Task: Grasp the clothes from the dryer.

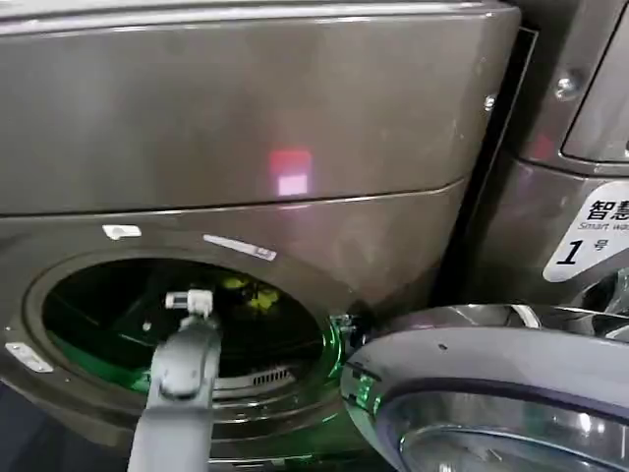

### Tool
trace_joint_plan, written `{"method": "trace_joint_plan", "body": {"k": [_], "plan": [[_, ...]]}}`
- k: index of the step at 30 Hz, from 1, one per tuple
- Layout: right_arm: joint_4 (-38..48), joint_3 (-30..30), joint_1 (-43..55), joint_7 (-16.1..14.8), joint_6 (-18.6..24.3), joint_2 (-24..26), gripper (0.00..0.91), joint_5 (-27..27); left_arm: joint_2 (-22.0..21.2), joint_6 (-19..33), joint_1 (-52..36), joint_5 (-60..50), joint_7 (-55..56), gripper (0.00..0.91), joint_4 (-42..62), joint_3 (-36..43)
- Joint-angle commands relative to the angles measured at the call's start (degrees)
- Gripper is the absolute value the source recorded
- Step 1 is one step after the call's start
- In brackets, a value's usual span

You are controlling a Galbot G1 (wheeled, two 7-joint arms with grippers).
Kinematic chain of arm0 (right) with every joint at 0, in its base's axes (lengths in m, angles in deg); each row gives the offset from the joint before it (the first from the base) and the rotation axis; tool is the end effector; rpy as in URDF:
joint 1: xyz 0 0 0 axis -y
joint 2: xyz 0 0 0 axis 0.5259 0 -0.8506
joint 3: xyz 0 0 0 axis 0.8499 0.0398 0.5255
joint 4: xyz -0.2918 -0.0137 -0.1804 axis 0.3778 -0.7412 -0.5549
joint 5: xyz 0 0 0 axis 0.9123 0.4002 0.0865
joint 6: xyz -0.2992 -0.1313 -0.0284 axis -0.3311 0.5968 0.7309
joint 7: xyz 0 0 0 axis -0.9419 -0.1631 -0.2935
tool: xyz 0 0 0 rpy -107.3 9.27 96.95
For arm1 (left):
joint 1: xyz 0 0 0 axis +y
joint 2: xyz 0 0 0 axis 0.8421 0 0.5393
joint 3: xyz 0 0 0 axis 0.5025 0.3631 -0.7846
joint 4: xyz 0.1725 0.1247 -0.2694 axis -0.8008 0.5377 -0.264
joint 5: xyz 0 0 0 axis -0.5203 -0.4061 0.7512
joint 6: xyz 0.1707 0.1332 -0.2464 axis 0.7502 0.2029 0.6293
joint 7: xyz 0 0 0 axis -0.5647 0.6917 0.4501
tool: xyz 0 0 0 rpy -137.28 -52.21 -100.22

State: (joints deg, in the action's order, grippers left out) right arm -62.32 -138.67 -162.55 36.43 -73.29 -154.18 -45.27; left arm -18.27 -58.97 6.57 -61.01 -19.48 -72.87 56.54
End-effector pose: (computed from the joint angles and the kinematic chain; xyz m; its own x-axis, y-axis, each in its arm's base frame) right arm -0.1303 -0.4219 -0.0939 -0.1251 0.8926 -0.4331 0.9885 0.0748 -0.1313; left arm 0.4713 0.0124 -0.2390 -0.8956 -0.1115 0.4308 -0.0019 0.9690 0.2469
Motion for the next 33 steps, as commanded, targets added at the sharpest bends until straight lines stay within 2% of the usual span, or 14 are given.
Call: {"method": "trace_joint_plan", "body": {"k": [1,2,5,7,8,10,11,13,15,18,23,28,33], "plan": [[0.1,-0.1,0.0,0.0,0.0,0.1,0.907,0.0,0.0,7.7,-9.1,-4.7,-1.1,0.907,15.8,0.1],[0.0,0.0,0.0,0.0,0.0,0.0,0.907,0.0,0.0,8.9,-9.5,-7.2,-1.6,0.907,17.0,0.1],[0.1,0.0,-0.2,0.0,0.0,-0.1,0.907,0.0,0.5,16.1,-9.8,-22.5,-13.0,0.907,18.7,-0.6],[-0.1,0.0,-0.3,0.0,0.0,-0.3,0.907,0.0,0.6,21.1,-10.4,-37.1,-23.0,0.907,18.7,-1.0],[-0.2,0.1,-0.3,0.0,0.0,-0.4,0.907,0.1,0.4,22.6,-11.1,-39.5,-24.3,0.907,19.0,-1.1],[-0.2,0.0,-0.3,0.0,0.0,-0.4,0.907,0.1,-0.3,26.6,-11.5,-52.5,-30.2,0.907,18.5,-2.1],[-0.1,0.0,-0.4,0.0,0.0,-0.4,0.907,0.1,-0.3,31.0,-11.4,-60.2,-35.4,0.907,17.8,-2.3],[0.3,0.0,-0.5,0.0,0.1,-0.5,0.907,0.1,-0.2,36.3,-12.2,-69.5,-40.7,0.907,18.0,-2.0],[0.6,-0.1,-0.6,-0.2,0.3,-0.5,0.907,0.1,-0.1,41.0,-13.1,-75.2,-46.0,0.907,17.9,-2.3],[0.9,0.0,-0.5,-0.2,0.4,-0.4,0.907,0.1,0.6,48.7,-15.3,-75.7,-58.6,0.907,17.0,-4.0],[0.9,0.8,-0.1,-0.3,0.6,-0.4,0.907,0.2,1.9,54.7,-19.2,-70.9,-70.8,0.907,19.0,-4.6],[1.6,1.2,0.0,-0.4,1.0,-0.2,0.907,0.3,2.7,57.6,-21.4,-69.3,-74.8,0.907,22.3,-4.5],[2.0,1.2,0.0,-0.5,1.3,-0.1,0.907,0.4,3.1,57.6,-21.9,-69.3,-74.8,0.907,24.0,-4.3]]}}
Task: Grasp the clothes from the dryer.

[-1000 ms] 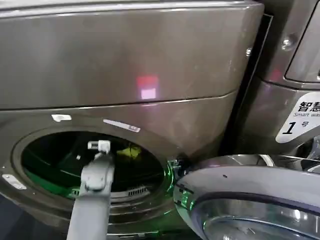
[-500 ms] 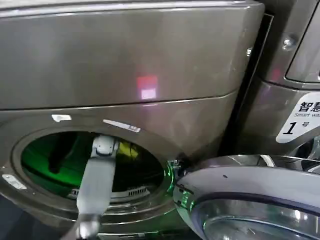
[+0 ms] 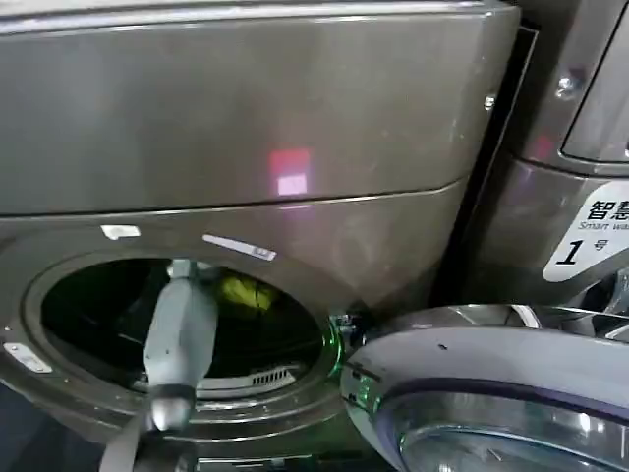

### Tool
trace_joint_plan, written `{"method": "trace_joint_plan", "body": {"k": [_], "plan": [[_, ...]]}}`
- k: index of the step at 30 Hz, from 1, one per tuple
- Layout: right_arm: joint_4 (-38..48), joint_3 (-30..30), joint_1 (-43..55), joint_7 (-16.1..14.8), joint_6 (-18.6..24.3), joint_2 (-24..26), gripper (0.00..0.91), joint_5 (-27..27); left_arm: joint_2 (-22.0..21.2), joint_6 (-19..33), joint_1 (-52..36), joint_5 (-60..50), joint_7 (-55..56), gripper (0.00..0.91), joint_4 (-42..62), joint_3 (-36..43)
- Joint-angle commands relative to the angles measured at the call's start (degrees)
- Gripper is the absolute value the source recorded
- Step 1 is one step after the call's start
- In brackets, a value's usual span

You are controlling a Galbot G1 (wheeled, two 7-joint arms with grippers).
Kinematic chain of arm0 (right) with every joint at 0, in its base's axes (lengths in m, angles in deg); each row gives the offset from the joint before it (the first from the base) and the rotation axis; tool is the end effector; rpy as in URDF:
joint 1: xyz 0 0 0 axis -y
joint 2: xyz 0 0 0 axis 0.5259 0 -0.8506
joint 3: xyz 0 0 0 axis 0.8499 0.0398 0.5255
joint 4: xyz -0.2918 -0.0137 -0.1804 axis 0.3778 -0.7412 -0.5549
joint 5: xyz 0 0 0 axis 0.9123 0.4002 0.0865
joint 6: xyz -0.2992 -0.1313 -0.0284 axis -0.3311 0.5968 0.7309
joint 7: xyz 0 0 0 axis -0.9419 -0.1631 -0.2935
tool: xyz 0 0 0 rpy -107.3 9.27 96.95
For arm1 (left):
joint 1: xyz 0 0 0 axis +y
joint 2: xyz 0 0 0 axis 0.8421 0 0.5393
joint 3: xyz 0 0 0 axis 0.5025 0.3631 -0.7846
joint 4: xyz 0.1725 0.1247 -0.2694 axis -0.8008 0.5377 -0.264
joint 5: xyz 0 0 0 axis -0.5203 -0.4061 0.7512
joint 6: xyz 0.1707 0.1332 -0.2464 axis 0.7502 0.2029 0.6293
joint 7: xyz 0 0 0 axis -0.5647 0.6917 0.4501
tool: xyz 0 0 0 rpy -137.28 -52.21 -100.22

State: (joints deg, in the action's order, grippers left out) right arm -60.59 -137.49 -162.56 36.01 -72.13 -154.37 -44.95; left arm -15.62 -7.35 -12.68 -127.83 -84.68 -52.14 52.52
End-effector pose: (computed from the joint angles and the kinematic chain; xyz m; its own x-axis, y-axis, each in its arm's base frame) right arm -0.1318 -0.4266 -0.1057 -0.1305 0.9002 -0.4155 0.9870 0.0785 -0.1400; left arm 0.5637 0.0629 -0.1779 -0.5532 0.1755 0.8143 0.8166 -0.0790 0.5718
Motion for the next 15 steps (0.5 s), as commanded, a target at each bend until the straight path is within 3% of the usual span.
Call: {"method": "trace_joint_plan", "body": {"k": [1,15], "plan": [[0.3,0.1,0.0,-0.1,0.2,0.2,0.907,0.1,0.4,5.7,-2.8,-2.5,-9.6,0.907,3.9,-0.3],[1.3,1.4,0.5,-0.1,0.9,0.3,0.907,1.7,-0.2,-3.1,-5.0,-4.5,-6.0,0.907,16.6,-0.9]]}}
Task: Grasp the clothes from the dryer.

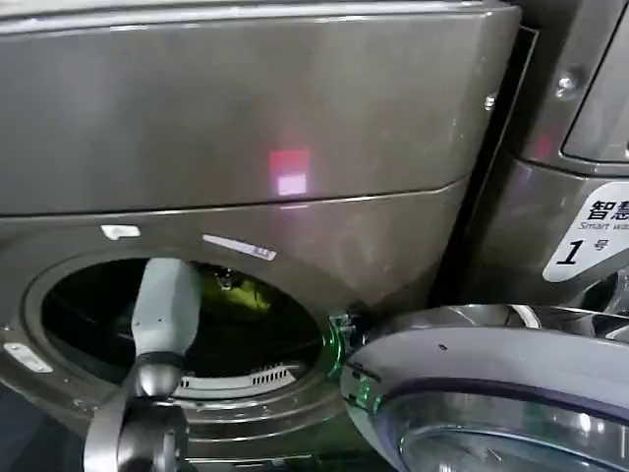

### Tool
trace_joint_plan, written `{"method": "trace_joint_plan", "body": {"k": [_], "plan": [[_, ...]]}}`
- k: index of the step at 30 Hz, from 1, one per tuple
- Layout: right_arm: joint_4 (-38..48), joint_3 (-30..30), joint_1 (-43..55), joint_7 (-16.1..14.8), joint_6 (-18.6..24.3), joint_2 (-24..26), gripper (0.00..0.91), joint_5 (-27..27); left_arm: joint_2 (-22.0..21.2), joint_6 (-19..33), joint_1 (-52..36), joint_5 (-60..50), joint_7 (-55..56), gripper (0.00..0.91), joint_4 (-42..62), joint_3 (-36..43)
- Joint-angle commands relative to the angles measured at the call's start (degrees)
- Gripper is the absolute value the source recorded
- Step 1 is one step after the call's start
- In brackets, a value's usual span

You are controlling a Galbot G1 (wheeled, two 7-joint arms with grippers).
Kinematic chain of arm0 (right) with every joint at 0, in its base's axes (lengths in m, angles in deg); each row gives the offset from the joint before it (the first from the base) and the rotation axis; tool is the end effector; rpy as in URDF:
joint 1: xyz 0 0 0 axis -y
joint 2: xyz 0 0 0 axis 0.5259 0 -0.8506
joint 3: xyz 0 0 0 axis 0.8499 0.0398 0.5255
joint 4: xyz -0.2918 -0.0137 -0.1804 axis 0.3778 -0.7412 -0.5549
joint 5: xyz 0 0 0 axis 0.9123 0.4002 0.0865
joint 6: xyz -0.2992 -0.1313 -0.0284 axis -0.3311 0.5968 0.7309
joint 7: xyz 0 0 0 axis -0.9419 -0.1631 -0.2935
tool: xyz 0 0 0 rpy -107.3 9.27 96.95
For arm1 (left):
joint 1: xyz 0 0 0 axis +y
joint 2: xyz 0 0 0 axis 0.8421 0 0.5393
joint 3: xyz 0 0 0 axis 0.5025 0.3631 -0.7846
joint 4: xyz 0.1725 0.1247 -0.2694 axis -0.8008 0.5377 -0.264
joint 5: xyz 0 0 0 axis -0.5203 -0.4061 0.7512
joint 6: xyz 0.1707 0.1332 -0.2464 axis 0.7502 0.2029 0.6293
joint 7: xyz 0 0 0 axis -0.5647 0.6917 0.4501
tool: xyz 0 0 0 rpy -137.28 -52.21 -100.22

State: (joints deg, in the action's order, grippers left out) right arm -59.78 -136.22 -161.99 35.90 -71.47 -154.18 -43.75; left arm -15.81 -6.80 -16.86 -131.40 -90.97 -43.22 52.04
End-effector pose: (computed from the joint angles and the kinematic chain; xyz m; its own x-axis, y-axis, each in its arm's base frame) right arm -0.1268 -0.4298 -0.1135 -0.1408 0.9020 -0.4081 0.9844 0.0837 -0.1547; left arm 0.5843 0.0657 -0.1865 -0.3850 0.1275 0.9141 0.9108 -0.1073 0.3986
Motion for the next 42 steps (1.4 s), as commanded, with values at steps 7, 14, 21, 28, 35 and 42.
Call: {"method": "trace_joint_plan", "body": {"k": [7,14,21,28,35,42], "plan": [[0.6,0.5,0.3,-0.1,0.3,0.3,0.907,0.7,0.7,-5.9,0.3,1.3,2.2,0.907,11.9,-0.8],[0.6,0.6,0.2,-0.1,0.3,0.3,0.907,0.8,1.2,-6.3,1.6,4.7,2.2,0.000,8.9,-0.3],[0.6,0.7,0.2,0.1,0.3,0.0,0.907,0.8,1.3,-7.6,2.2,9.6,2.7,0.000,3.1,0.9],[0.5,0.4,0.1,-0.1,-1.2,0.2,0.907,0.8,1.4,-3.1,2.9,15.2,8.6,0.000,-0.2,1.3],[-1.5,0.4,1.0,0.3,-3.5,-0.1,0.907,1.4,0.3,-11.2,3.7,29.3,32.5,0.000,-5.7,3.8],[-2.3,1.1,1.6,0.4,-0.6,-0.4,0.907,-0.3,-2.8,-30.6,8.2,43.9,54.0,0.000,-16.0,4.9]]}}
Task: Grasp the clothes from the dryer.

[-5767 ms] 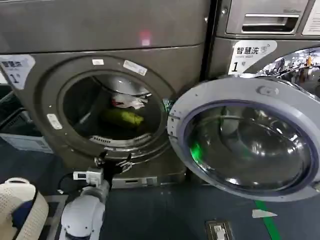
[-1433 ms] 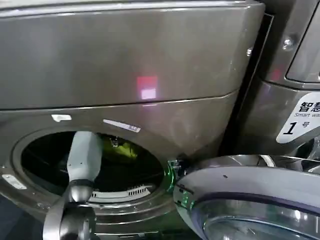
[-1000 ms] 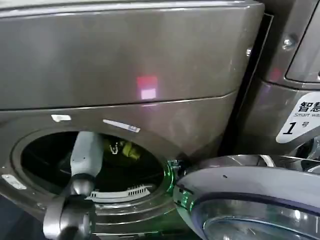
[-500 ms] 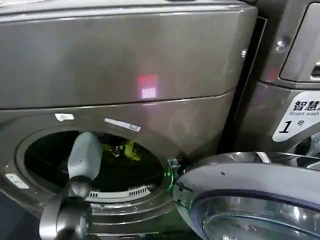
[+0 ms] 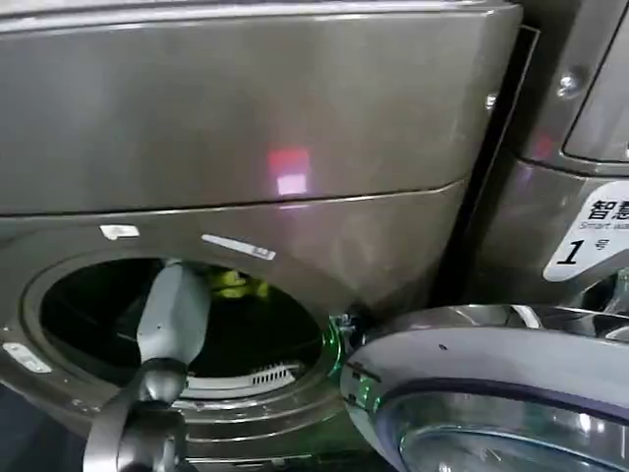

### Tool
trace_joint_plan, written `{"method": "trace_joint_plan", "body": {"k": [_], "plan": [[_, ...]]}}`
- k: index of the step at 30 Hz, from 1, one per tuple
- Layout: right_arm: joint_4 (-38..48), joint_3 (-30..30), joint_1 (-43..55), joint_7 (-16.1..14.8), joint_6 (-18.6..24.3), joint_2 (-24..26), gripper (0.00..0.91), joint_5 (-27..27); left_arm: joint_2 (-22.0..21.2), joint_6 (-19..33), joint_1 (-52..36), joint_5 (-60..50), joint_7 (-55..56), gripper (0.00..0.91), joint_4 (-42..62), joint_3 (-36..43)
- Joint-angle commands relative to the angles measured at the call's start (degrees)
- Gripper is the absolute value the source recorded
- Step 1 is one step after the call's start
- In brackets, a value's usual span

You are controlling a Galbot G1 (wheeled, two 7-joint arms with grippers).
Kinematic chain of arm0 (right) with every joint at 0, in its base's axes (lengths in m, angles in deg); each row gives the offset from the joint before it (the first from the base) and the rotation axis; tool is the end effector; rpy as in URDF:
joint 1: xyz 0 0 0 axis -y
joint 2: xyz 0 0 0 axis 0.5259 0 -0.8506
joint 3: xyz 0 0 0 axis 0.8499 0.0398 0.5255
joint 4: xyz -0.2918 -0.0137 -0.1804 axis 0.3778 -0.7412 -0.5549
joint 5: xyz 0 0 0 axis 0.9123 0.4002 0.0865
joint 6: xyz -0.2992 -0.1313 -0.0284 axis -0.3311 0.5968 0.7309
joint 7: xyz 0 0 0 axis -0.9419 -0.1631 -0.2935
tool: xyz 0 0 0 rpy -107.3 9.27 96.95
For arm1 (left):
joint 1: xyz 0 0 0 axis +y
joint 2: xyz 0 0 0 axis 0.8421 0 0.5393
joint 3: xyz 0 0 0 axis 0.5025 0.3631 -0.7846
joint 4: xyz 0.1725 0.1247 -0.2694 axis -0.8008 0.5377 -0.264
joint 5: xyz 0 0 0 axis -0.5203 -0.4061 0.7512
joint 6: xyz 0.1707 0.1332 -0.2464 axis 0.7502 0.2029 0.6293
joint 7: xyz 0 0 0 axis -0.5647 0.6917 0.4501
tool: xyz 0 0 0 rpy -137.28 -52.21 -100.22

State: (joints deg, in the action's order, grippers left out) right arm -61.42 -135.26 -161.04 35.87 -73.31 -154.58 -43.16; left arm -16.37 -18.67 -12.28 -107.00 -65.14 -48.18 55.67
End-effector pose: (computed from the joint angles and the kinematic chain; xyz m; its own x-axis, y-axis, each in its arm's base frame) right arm -0.1172 -0.4247 -0.1148 -0.1574 0.9082 -0.3878 0.9819 0.1021 -0.1594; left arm 0.5672 0.0430 -0.2055 -0.7506 0.3348 0.5697 0.6590 0.3165 0.6823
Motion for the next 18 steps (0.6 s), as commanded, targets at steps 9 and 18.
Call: {"method": "trace_joint_plan", "body": {"k": [9,18], "plan": [[-0.1,-0.7,0.4,0.7,2.2,-1.2,0.907,-0.7,-5.6,-22.4,10.5,46.8,49.7,0.000,-15.9,0.6],[0.7,-2.4,0.2,2.5,-0.3,-1.2,0.907,-0.4,-5.9,-23.0,10.4,49.2,49.8,0.000,-14.6,0.1]]}}
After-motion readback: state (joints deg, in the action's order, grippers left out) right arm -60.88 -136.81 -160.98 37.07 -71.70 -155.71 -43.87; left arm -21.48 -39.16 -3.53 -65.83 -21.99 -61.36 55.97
